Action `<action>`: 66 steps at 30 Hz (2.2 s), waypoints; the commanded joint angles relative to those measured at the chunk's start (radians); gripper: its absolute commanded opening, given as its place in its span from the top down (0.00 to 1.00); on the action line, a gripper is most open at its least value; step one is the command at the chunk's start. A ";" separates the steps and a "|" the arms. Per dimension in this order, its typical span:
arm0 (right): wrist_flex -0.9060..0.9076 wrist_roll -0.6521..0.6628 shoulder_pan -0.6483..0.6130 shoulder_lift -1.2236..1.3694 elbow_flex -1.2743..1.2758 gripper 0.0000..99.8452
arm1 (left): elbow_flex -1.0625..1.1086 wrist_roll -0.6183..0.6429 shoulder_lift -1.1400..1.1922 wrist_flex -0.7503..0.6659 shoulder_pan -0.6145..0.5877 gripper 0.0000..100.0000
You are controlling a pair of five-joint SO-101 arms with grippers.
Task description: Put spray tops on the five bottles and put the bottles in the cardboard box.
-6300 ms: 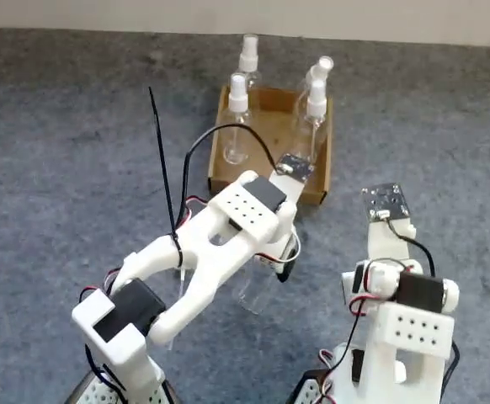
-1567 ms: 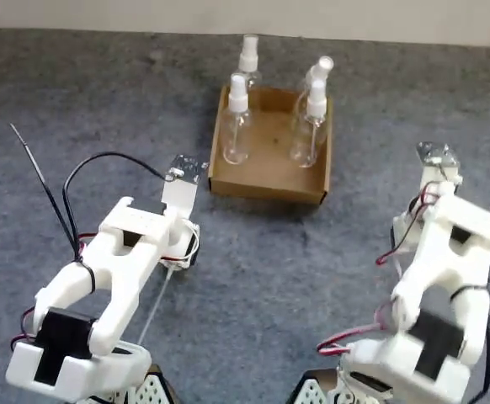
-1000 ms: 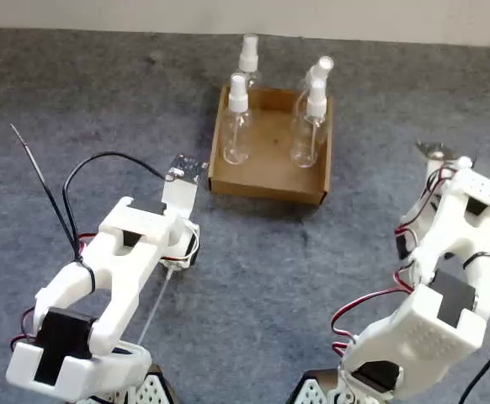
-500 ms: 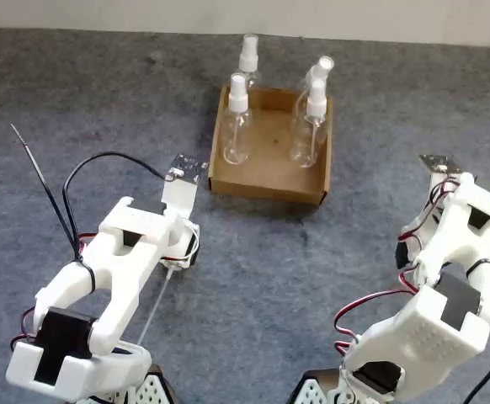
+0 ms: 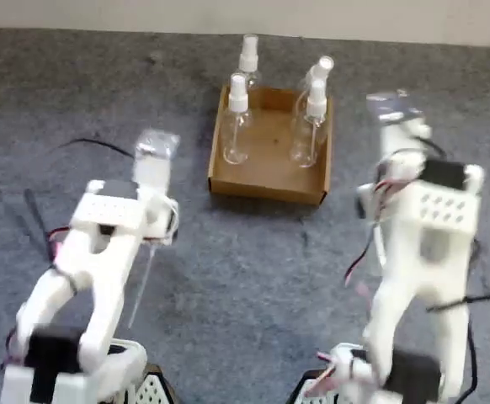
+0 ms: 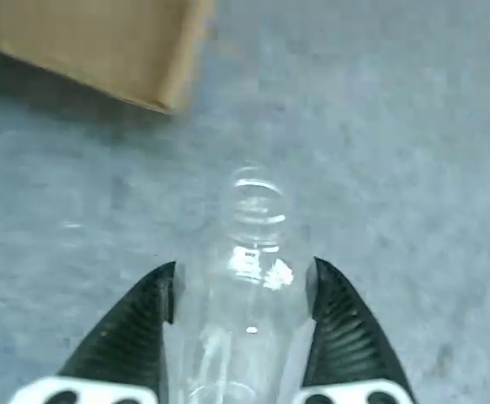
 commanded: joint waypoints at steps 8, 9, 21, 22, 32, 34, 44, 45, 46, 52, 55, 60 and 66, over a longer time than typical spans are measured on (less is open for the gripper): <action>-0.275 -0.226 -0.633 -0.374 0.311 1.00 | -0.272 0.064 -0.634 0.112 -0.108 0.93; -0.334 -0.229 -0.680 -0.390 0.364 1.00 | -0.295 0.095 -0.671 0.110 -0.120 0.93; -0.739 -0.227 -0.911 -0.631 0.837 1.00 | -0.298 0.512 -0.901 0.060 -0.125 0.93; -0.739 -0.227 -0.923 -0.653 0.851 1.00 | -0.269 0.531 -0.920 0.048 -0.124 0.93; -0.739 -0.230 -0.969 -0.720 0.872 1.00 | 0.061 0.457 -1.122 -0.110 0.058 0.93; -0.739 -0.230 -0.970 -0.720 0.872 1.00 | 0.131 0.459 -1.152 -0.153 0.058 0.93; -0.739 -0.230 -0.970 -0.725 0.921 1.00 | 0.294 0.457 -1.268 -0.338 0.059 0.93; -0.739 -0.230 -0.970 -0.725 0.921 1.00 | 0.292 0.457 -1.273 -0.347 0.059 0.93; -0.739 -0.230 -0.970 -0.725 0.921 1.00 | 0.291 0.457 -1.273 -0.351 0.059 0.93; -0.739 -0.230 -0.970 -0.725 0.921 1.00 | 0.354 0.460 -1.273 -0.348 0.064 0.93; -0.739 -0.230 -0.969 -0.725 0.921 1.00 | 0.423 0.462 -1.273 -0.345 0.071 0.93; -0.739 -0.230 -0.967 -0.725 0.921 1.00 | 0.479 0.460 -1.273 -0.345 0.203 0.93; -0.739 -0.230 -0.918 -0.727 0.915 1.00 | 0.510 0.456 -1.273 -0.301 0.240 0.93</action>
